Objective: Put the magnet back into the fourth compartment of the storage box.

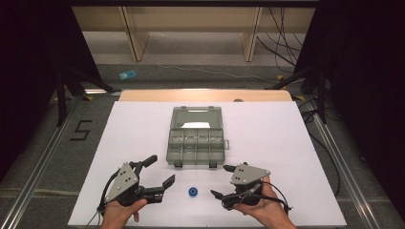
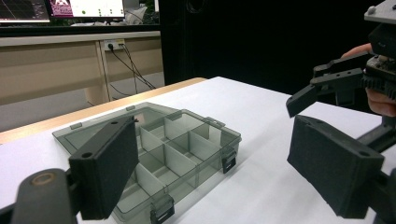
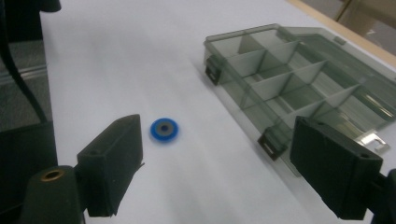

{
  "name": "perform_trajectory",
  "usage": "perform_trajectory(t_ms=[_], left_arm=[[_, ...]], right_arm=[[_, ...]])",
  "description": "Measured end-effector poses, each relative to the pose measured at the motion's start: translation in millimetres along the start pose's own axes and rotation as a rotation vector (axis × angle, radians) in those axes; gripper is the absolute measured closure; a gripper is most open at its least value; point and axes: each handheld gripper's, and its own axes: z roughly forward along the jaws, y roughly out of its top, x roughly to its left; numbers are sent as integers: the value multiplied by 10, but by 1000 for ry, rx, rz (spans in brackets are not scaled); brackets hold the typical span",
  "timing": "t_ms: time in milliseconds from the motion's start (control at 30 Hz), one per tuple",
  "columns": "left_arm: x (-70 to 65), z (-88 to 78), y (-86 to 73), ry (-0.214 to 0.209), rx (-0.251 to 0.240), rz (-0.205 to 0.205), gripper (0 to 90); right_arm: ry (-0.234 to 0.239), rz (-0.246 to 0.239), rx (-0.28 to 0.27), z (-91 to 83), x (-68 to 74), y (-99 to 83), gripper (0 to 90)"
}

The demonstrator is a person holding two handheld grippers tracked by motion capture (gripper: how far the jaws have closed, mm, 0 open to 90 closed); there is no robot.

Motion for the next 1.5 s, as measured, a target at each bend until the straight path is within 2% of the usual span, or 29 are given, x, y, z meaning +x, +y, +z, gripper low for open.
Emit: perform_trajectory(t_ms=[67,300,400,467,633,667,733,767,867,933,1500], left_arm=[[9,11,-4,-7,-13,3,156],[0,-3,-5,10,-2,-13,156],[14,-19,-9,11,0,-5,157],[14,-36,-14,26,0,-25,156],[6,-51,-11,27,0,-23,156],[16,-47,-9,25,-3,-9,156],[10,-48,-15,25,3,-24,156],[15,-36,-19,19,-9,-23,156],[11,-41,-18,24,2,-24,156],[10,-41,-17,23,3,-23,156],[20,-35,-14,21,0,-23,156]], right_arm=[[13,-19,17,49,18,32,196],[68,-56,94,217,55,116,237],[93,-79,136,305,69,137,240],[97,-94,155,368,74,149,241],[129,-106,199,505,86,194,247],[132,-110,210,531,91,200,249],[138,-118,230,577,99,209,257],[144,-121,240,599,101,211,258],[149,-134,266,665,97,214,259],[140,-131,277,698,102,218,276],[220,-167,387,994,119,271,384]])
